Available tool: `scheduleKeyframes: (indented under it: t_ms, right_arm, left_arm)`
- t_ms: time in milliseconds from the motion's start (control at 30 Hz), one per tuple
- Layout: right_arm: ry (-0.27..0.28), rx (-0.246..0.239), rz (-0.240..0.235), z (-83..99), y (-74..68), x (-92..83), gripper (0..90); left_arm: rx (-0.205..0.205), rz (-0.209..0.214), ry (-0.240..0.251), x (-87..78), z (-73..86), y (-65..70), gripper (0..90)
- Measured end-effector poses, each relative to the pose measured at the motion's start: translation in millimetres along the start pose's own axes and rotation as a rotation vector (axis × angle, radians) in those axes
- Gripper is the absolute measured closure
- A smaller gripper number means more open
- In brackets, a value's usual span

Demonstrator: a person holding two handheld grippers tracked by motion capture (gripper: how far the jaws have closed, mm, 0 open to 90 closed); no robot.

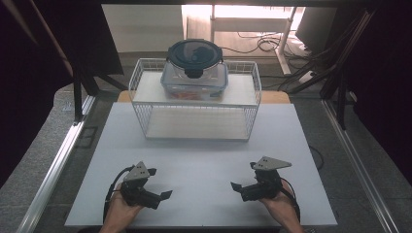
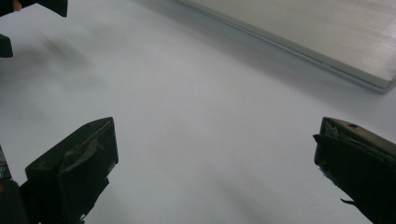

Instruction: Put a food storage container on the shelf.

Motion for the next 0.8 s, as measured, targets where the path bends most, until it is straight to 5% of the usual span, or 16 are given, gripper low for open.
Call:
scheduleKeyframes:
  t_ms: [800]
  right_arm:
    - [-0.17,-0.063,0.052,37.0,-5.8,27.0,0.0]
  left_arm:
    - [-0.007,0.016,-0.149,17.4,20.6,4.2,0.6]
Point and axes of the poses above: each handheld gripper's, and its own axes: x roughly forward along the jaws, z roughly out of its underside, y roughly to its right, the point moved 1 cm from there along x, roughly forward along the jaws, and after that the axes turned 13 degrees about x, right-handed, at the moved point
